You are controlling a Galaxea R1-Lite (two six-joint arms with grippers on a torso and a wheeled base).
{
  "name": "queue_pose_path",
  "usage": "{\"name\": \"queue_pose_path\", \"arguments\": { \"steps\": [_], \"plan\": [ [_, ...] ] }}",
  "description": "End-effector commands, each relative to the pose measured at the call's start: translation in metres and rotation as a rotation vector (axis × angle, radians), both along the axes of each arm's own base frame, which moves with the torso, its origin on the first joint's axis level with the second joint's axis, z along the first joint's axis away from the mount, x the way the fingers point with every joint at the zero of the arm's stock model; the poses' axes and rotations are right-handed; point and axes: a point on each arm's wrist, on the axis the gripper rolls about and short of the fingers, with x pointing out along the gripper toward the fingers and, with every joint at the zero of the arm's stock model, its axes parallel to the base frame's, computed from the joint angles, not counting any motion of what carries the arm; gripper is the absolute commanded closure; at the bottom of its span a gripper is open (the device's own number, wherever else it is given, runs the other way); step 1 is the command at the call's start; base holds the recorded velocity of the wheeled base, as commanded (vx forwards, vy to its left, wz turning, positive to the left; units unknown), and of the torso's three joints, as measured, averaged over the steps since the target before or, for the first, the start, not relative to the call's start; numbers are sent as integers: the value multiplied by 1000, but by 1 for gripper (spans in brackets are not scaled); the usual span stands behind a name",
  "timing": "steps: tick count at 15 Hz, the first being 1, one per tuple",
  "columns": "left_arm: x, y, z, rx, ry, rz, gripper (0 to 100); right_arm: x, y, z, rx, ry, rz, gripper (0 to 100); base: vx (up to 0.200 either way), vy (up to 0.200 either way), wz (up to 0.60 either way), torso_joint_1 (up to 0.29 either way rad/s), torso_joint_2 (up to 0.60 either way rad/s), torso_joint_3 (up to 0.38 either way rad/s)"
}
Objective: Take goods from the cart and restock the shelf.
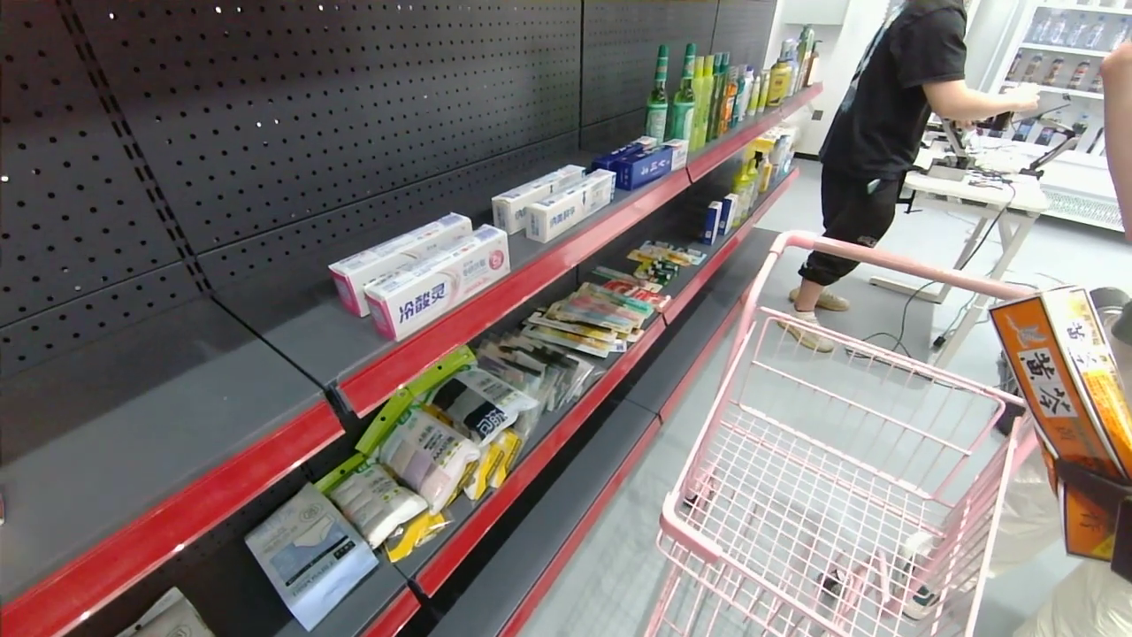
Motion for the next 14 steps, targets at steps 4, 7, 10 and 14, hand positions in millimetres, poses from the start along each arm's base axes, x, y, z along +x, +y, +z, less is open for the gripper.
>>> {"name": "queue_pose_path", "arguments": {
  "steps": [4, 7, 10, 14],
  "plan": [
    [0, 0, 0, 0, 0, 1, 0, 1, 1, -1, -17, 5, 16, 100, 0, 0, 0, 248, -596, -347],
    [0, 0, 0, 0, 0, 1, 0, 2, 1, -1, -30, 10, 23, 100, 0, 0, 0, 207, -458, -266],
    [0, 0, 0, 0, 1, 1, 0, 2, 1, -1, -30, 12, 25, 100, 0, 0, 0, 175, -382, -217],
    [0, 0, 0, 0, 0, 2, 0, 2, 1, -3, -31, 20, 25, 100, 0, 0, 0, 164, -355, -194]
  ]
}}
